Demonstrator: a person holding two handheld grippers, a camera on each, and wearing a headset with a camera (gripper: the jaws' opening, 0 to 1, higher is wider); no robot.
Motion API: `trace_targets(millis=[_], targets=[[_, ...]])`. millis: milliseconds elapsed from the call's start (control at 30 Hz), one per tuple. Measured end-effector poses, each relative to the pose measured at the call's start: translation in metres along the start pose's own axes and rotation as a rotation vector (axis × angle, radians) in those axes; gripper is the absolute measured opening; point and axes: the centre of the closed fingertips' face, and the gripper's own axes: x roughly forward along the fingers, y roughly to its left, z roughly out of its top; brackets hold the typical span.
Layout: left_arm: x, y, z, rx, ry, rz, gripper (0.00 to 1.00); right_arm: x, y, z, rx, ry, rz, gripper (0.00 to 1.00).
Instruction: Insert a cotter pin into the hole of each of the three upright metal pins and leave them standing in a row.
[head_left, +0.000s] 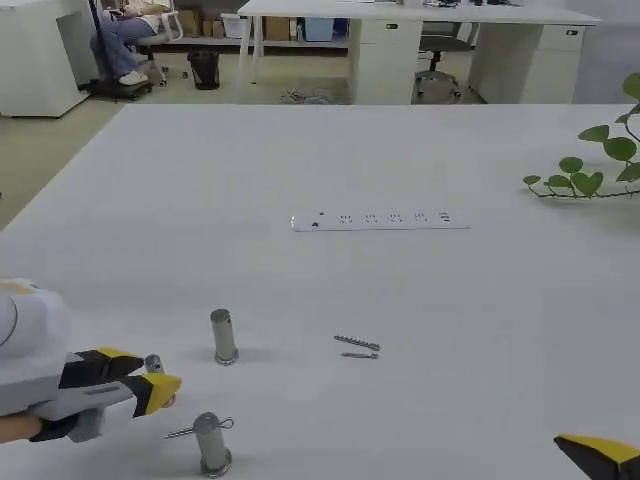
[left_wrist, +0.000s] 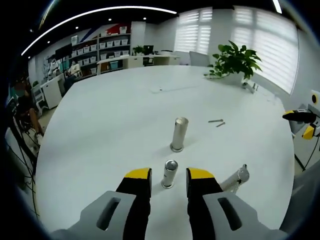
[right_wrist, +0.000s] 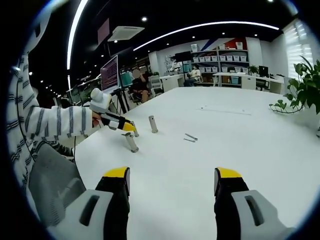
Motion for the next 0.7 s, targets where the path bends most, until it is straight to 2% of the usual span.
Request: trace_targets(millis=[167, 333, 467, 700], targets=[[0.0059, 0.0004, -0.0038, -0.005, 0.015, 0.003, 0.17, -0.0033, 0.0020, 0.0004, -0.009, 0.001, -0.003, 0.65], [0.0071, 0.0012, -0.0065, -0.011, 0.028, 0.006, 0.07, -0.0067, 0.0017, 0.0003, -0.001, -0.001, -0.009, 0.65], [0.0068, 0.0005, -0.0077, 0.015, 0.029, 0.007, 0.06, -0.0087, 0.0017, 0.0010, 0.000, -0.003, -0.015, 0.64], [0.0044, 0.0021, -0.0078, -0.011, 0.028, 0.024, 0.05, -0.0102, 0.0035, 0.0023, -0.001, -0.008, -0.022, 0.64]])
